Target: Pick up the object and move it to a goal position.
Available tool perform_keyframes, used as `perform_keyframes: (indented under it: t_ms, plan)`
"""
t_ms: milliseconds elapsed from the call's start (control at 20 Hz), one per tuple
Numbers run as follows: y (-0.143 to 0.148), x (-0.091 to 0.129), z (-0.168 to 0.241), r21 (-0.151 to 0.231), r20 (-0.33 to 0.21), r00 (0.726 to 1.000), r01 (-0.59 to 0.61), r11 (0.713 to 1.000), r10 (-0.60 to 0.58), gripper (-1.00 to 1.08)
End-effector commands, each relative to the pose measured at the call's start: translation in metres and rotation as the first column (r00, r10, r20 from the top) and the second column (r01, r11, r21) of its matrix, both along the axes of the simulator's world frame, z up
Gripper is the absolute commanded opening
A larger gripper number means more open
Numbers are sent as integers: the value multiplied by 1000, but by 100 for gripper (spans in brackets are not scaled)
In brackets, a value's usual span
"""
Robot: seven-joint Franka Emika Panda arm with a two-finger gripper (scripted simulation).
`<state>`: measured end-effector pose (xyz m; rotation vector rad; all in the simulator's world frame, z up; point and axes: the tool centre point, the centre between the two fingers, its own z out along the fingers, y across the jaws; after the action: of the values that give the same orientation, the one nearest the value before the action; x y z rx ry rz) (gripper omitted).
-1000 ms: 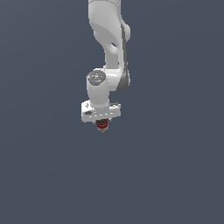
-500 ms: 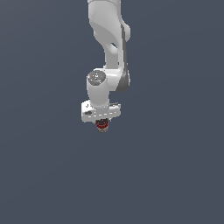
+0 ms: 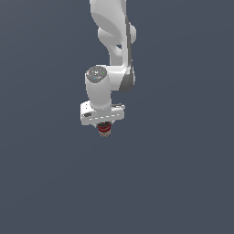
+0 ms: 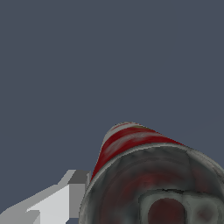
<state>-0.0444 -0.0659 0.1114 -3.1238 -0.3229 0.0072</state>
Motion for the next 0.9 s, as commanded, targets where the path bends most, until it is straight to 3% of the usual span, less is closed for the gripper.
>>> perform_keyframes:
  t_ms: [0, 850]
  plan:
    - [-5, 6, 18, -1, 5, 1000, 0, 1000, 0, -100]
    - [-49, 53, 174, 0, 5, 1000, 0, 1000, 0, -100]
